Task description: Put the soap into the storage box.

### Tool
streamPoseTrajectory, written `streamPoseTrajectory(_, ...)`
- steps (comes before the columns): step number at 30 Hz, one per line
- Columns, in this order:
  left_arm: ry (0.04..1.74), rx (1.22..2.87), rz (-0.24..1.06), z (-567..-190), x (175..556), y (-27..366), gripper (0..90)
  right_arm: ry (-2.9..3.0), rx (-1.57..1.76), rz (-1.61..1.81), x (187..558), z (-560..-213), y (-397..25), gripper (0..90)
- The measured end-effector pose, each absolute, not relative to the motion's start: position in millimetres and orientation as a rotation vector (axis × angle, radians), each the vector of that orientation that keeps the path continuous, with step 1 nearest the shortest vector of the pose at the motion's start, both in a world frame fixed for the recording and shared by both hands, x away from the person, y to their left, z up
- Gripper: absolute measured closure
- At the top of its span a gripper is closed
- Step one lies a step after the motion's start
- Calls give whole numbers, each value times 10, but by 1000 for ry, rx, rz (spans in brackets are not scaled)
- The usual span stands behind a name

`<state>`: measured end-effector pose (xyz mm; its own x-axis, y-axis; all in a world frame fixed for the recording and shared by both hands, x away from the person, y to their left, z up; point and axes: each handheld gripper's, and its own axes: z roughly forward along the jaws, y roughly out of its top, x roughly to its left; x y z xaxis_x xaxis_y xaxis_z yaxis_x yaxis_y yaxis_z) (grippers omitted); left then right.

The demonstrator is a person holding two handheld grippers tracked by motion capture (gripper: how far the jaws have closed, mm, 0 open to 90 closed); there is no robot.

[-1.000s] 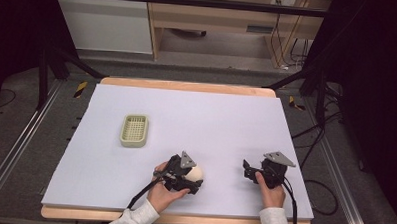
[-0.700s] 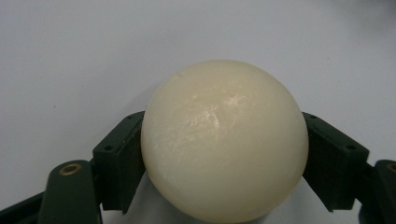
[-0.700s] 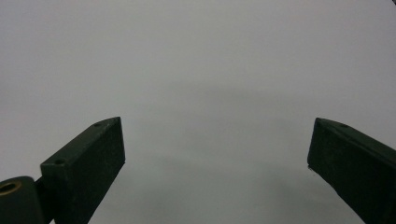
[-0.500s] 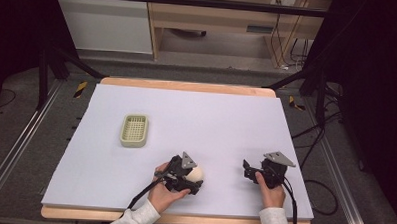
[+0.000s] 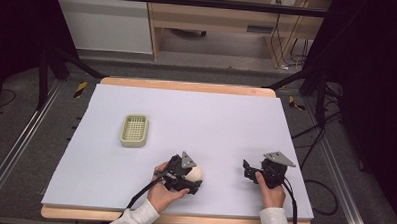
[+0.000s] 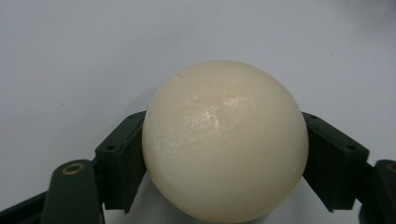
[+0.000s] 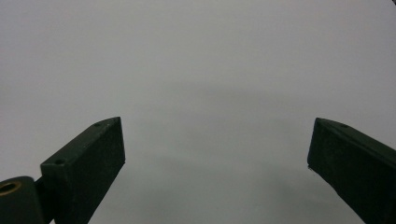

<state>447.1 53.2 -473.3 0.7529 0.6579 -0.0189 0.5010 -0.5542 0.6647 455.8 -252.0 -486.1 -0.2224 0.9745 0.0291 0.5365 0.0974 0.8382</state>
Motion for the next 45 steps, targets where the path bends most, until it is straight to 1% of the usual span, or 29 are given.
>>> streamPoseTrajectory(30,861,2261,328,-4519,4463,711,231,1821,1476,1016,4557,-4861,-2519,44)
streamPoseTrajectory(45,871,2255,338,-4451,4471,866,231,1822,1473,1013,4558,-4862,-2519,44)
